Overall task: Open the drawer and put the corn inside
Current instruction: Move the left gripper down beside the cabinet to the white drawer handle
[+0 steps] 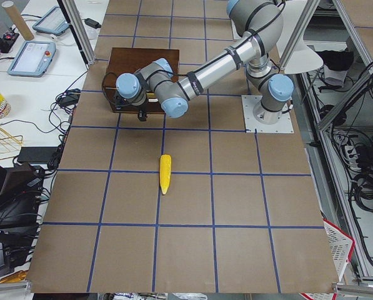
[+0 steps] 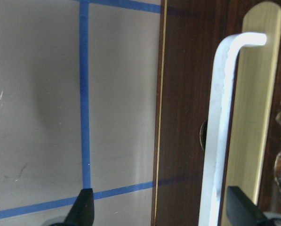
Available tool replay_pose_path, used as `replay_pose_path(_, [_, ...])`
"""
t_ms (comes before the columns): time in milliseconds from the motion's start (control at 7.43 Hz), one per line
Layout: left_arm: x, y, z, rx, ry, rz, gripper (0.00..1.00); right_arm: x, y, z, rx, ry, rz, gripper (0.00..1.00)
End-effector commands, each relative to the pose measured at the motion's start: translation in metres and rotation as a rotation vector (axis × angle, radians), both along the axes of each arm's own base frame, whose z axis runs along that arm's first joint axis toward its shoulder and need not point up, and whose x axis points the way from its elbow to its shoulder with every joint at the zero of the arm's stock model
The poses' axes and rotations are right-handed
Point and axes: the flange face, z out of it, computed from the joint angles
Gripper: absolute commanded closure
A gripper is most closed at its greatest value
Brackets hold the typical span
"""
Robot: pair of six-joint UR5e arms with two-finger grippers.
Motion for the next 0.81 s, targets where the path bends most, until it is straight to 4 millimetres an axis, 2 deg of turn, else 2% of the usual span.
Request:
replay_pose_path(0, [-0.003, -0.003, -0.009, 0.0, 0.007, -0.004, 0.0, 0.0, 0.0, 0.0, 0.002, 0.0, 0.0, 0.0])
replay_pose_path(135, [-0.012, -0.006, -0.01, -0.001, 0.005, -0.02, 0.0, 0.0, 0.0, 0.0, 0.002, 0.0, 0.0, 0.0])
replay_pose_path(673, [-0.013, -0.01, -0.015, -0.019, -0.005, -0.029, 0.0, 0.0, 0.0, 0.0, 0.0, 0.0, 0.0, 0.0])
